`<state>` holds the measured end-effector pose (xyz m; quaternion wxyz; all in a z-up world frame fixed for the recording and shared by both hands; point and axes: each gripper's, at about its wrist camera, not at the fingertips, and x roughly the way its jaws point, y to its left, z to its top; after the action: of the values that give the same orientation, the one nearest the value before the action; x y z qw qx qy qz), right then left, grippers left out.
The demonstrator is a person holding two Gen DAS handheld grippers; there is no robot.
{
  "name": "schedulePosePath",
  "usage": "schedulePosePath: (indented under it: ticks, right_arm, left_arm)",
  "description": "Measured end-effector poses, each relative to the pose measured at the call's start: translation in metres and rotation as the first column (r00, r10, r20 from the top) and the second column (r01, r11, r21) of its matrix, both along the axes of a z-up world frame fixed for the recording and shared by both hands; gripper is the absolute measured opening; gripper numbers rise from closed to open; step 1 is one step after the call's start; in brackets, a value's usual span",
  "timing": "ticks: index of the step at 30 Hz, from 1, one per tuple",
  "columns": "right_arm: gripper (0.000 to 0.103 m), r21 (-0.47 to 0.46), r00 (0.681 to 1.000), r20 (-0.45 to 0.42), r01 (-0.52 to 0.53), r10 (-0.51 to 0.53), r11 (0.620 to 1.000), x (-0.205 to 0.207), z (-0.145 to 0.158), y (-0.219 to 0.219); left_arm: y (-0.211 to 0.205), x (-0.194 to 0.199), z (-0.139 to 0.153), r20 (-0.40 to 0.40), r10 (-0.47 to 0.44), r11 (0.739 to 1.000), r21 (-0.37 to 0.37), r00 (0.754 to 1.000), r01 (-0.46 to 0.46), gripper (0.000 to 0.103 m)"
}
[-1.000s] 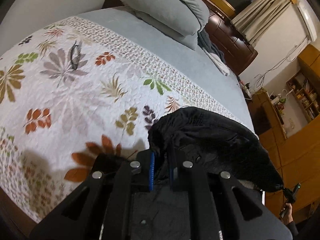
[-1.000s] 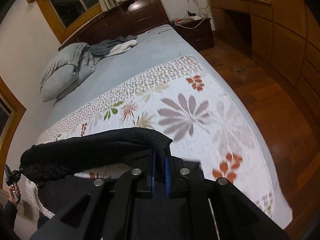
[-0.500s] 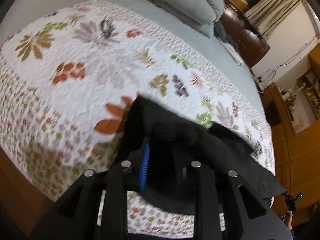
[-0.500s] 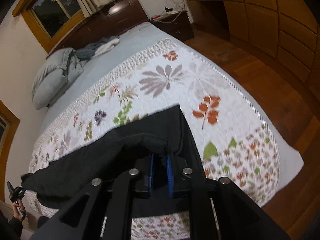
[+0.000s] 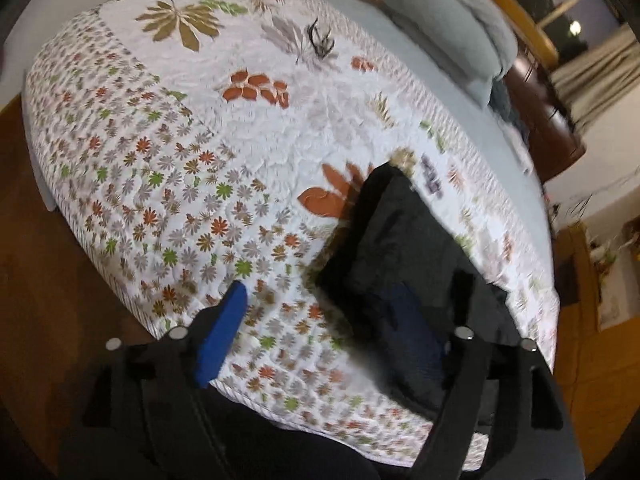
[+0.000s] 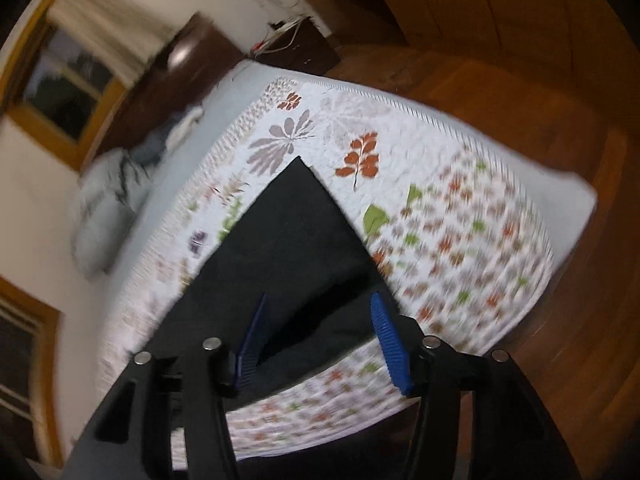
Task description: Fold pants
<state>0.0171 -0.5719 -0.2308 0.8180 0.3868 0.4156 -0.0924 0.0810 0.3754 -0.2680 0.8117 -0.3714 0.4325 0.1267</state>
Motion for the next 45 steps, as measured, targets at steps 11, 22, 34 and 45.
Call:
schedulePosePath:
  ticks: [11, 22, 34, 45]
  right_arm:
    - [0.066, 0.316, 0.994, 0.043, 0.083, -0.101, 0.945, 0.022, -0.061, 0.024]
    - [0.067, 0.345, 0.986, 0.011, 0.151, -0.165, 0.926, 0.037, -0.081, 0.021]
    - [0.060, 0.351, 0.974, 0.033, 0.198, -0.224, 0.915, 0.042, -0.080, 0.006]
    - [0.008, 0.295, 0.984, 0.001, 0.169, -0.177, 0.940, 0.016, -0.078, 0.010]
  left_arm:
    - [-0.062, 0.015, -0.006, 0.076, -0.053, 0.976, -0.207, 0.996, 0.067, 0.093]
    - [-0.064, 0.062, -0.032, -0.057, -0.044, 0.993, -0.116, 0.997, 0.037, 0.054]
    - [-0.052, 0.068, -0.034, -0.129, -0.032, 0.996, -0.082, 0.991, 0.022, 0.010]
    - [-0.036, 0.081, -0.028, -0.151, -0.011, 0.994, -0.106, 0.988, -0.005, 0.008]
